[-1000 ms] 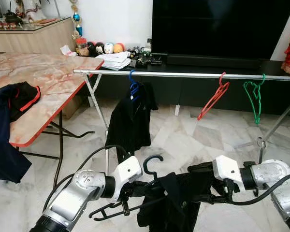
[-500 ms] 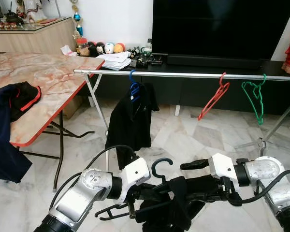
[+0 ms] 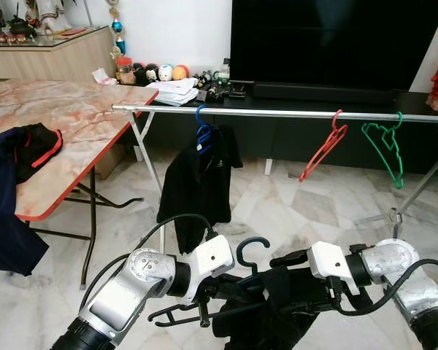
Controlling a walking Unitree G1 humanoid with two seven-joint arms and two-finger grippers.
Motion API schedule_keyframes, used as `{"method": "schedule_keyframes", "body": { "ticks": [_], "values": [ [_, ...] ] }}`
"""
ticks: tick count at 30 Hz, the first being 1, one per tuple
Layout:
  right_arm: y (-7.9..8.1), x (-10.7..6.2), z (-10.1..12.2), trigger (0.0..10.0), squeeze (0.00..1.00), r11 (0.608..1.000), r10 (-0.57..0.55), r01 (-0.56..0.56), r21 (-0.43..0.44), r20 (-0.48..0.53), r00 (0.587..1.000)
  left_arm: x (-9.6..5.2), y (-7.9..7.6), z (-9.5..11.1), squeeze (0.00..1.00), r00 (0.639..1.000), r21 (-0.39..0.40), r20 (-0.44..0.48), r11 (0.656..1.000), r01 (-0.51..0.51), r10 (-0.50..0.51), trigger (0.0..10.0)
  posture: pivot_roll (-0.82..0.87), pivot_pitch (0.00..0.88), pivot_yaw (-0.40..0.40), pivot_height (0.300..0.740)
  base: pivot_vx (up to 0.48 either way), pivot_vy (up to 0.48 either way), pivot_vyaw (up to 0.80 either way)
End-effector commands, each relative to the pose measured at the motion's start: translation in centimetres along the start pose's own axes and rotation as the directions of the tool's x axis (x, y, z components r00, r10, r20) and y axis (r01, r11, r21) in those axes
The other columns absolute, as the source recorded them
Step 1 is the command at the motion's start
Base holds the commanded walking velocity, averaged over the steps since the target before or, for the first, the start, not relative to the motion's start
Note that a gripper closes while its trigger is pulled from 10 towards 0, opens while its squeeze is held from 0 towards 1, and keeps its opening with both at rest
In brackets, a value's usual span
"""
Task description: Hang hanger
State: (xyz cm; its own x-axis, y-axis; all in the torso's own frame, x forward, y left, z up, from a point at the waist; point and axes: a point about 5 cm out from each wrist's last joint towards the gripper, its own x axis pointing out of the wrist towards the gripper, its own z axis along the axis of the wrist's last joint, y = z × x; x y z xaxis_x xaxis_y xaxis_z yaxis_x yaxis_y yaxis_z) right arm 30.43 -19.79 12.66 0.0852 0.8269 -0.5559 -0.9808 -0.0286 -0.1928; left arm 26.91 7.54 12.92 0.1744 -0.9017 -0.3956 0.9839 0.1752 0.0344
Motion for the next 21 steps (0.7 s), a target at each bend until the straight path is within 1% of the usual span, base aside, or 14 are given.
{"method": "schedule_keyframes", "body": {
  "ticks": [1, 6, 9, 11, 12, 13, 14, 21],
  "values": [
    [-0.6, 0.0, 0.7, 10.0, 0.0, 1.0, -0.011, 0.012, -0.015, 0.034, 0.999, 0.0, -0.1, 1.4, 0.0, 0.999, 0.042, 0.033, 0.999, 0.013, -0.015, 10.0, 0.07, 0.0, 0.012, 0.74, 0.0, 0.0, 0.0],
    [-0.8, 0.5, 1.2, 10.0, 0.0, 1.0, -0.006, 0.004, 0.016, 0.099, 0.995, 0.1, -0.1, 1.8, 0.0, 0.999, 0.054, 0.038, 0.998, 0.02, -0.022, 10.0, 0.07, 0.0, 0.011, 0.74, 0.0, 0.0, 0.0],
    [-1.0, 0.6, 1.3, 10.0, 0.0, 0.998, -0.008, 0.0, 0.066, 0.135, 0.991, 0.2, -0.1, 1.7, 0.0, 0.999, 0.066, 0.024, 0.998, 0.024, -0.026, 10.0, 0.07, 0.0, 0.01, 0.74, 0.0, 0.0, 0.0],
    [-0.9, 0.8, 1.3, 10.0, 0.0, 0.995, 0.017, -0.031, 0.091, 0.148, 0.989, 0.3, -0.1, 1.8, 0.0, 0.999, 0.071, 0.019, 0.997, 0.025, -0.026, 10.0, 0.07, 0.0, 0.009, 0.74, 0.0, 0.0, 0.0],
    [-0.6, 0.8, 1.0, 6.8, 0.0, 0.994, 0.037, -0.05, 0.093, 0.134, 0.99, 0.3, -0.1, 1.8, 0.0, 0.999, 0.071, 0.02, 0.997, 0.025, -0.026, 10.0, 0.08, 0.0, 0.008, 0.74, 0.0, 0.0, 0.0],
    [-0.5, 0.9, 0.9, 6.8, 0.0, 0.994, 0.051, -0.062, 0.093, 0.123, 0.991, 0.4, -0.1, 1.8, 0.0, 0.999, 0.071, 0.021, 0.997, 0.025, -0.026, 10.0, 0.08, 0.0, 0.008, 0.74, 0.0, 0.0, 0.0],
    [-0.2, 1.0, 0.7, 0.0, 0.0, 0.992, 0.072, -0.083, 0.096, 0.113, 0.991, 0.4, -0.2, 1.9, 0.0, 0.999, 0.074, 0.021, 0.997, 0.026, -0.027, 10.0, 0.08, 0.0, 0.008, 0.74, 0.0, 0.0, 0.0],
    [0.4, 1.4, 0.2, 0.0, 0.0, 0.984, 0.134, -0.142, 0.112, 0.075, 0.988, 0.4, -0.3, 2.1, 0.0, 0.999, 0.092, 0.014, 0.995, 0.044, -0.045, 10.0, 0.08, 0.0, 0.008, 0.74, 0.0, 0.0, 0.0]
  ]
}}
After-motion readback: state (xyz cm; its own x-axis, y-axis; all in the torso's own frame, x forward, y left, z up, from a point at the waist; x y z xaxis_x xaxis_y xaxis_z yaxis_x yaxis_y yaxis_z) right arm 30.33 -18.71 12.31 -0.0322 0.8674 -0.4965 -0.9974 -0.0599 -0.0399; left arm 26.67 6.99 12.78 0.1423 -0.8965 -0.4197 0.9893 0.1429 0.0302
